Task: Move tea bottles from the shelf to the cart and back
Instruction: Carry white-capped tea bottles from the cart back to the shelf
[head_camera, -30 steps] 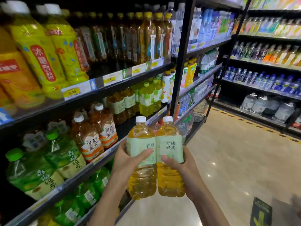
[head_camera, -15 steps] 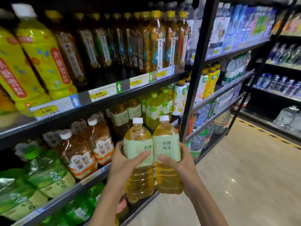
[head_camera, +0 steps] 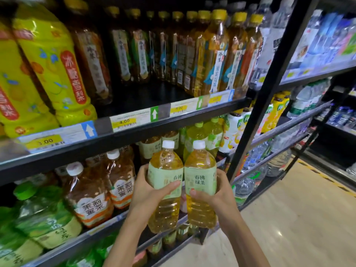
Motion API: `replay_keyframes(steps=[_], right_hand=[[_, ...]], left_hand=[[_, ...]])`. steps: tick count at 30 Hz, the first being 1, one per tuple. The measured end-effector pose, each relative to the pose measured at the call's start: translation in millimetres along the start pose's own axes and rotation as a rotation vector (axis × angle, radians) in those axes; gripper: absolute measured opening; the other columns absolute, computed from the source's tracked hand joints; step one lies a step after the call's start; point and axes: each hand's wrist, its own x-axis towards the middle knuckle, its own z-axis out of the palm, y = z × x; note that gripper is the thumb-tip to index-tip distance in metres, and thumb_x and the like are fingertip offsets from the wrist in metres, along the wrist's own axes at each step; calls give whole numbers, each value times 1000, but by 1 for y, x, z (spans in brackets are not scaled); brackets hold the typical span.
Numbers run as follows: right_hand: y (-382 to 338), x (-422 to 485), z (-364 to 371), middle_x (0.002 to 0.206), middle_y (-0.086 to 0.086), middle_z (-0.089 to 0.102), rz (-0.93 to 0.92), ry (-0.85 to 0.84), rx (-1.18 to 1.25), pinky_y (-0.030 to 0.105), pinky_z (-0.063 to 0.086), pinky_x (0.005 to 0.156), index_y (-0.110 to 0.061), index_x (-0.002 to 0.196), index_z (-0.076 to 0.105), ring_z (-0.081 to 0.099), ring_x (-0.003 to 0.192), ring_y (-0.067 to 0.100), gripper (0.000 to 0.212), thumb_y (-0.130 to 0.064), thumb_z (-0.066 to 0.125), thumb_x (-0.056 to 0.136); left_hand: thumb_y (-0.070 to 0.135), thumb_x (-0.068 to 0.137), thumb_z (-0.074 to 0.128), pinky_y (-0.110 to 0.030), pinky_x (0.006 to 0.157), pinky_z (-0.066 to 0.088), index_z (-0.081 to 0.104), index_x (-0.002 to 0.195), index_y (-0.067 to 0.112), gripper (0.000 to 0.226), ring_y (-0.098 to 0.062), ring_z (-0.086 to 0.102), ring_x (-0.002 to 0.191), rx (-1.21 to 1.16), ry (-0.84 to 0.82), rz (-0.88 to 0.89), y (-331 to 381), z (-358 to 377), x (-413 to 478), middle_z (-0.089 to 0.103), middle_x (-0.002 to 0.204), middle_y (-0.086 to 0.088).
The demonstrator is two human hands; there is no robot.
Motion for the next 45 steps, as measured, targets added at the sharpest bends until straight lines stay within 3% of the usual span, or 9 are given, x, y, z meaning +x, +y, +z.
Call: replay_keyframes(steps=[4, 8, 13, 17, 26, 31, 35, 42, 45], right_hand=[[4, 17, 3, 111, 2, 71, -7, -37, 7, 27, 58, 69, -24, 124, 50, 72, 96, 14, 83, -8, 93, 55], [7, 36, 0, 115, 0, 69, -7, -112, 5, 38, 61, 78, -30, 129, 45, 71, 102, 17, 87, -7, 92, 60], [7, 63, -6, 116, -1, 68, -26, -233, 8, 30, 60, 77, -31, 128, 41, 69, 103, 13, 87, -1, 90, 62], [7, 85, -11, 114, -2, 69, -33, -327, 20, 28, 59, 73, -31, 128, 42, 70, 101, 11, 87, 2, 89, 62], [15, 129, -21, 125, 0, 64, -97, -426, -7, 50, 57, 91, -37, 129, 49, 65, 114, 21, 95, -13, 96, 50], [17, 137, -20, 130, -8, 60, -159, -421, -58, 38, 53, 96, -40, 131, 51, 60, 117, 7, 92, -8, 95, 57], [22, 143, -15, 129, -8, 63, -178, -410, -71, 45, 51, 102, -31, 138, 51, 59, 120, 9, 94, -11, 96, 57], [30, 150, -5, 130, -7, 61, -205, -391, -67, 48, 48, 105, -33, 139, 48, 56, 123, 10, 96, -12, 95, 59], [35, 154, -2, 130, -8, 60, -204, -379, -65, 49, 47, 106, -34, 138, 48, 55, 124, 11, 95, -12, 95, 59]], left_hand=[[28, 55, 97, -26, 80, 52, 48, 105, 45, 72, -7, 64, 102, 14, 35, 20, -3, 1, 9, 66, 110, 9], [26, 52, 98, -28, 83, 57, 50, 114, 45, 80, -6, 67, 102, 35, 72, 39, -4, 4, 13, 70, 110, 10], [23, 53, 98, -8, 73, 49, 49, 113, 43, 81, 9, 62, 98, 75, 152, 84, -2, 14, 17, 66, 110, 17], [21, 53, 98, -10, 75, 51, 50, 117, 39, 82, 6, 64, 99, 79, 234, 102, 0, 24, 20, 68, 110, 15], [16, 56, 97, -6, 78, 48, 51, 118, 40, 81, 6, 63, 101, 100, 365, 161, 0, 42, 28, 68, 112, 14], [23, 54, 99, -23, 89, 53, 51, 123, 41, 85, -1, 64, 107, 103, 422, 172, -8, 45, 34, 68, 115, 15], [24, 53, 99, -28, 93, 53, 50, 126, 40, 90, 0, 63, 108, 104, 450, 162, -12, 47, 41, 68, 115, 15], [19, 55, 98, -7, 78, 49, 49, 127, 37, 89, 9, 61, 103, 121, 464, 181, -15, 46, 51, 66, 115, 17], [22, 55, 98, -9, 79, 48, 48, 129, 37, 91, 8, 61, 104, 114, 466, 173, -19, 45, 56, 66, 116, 16]])
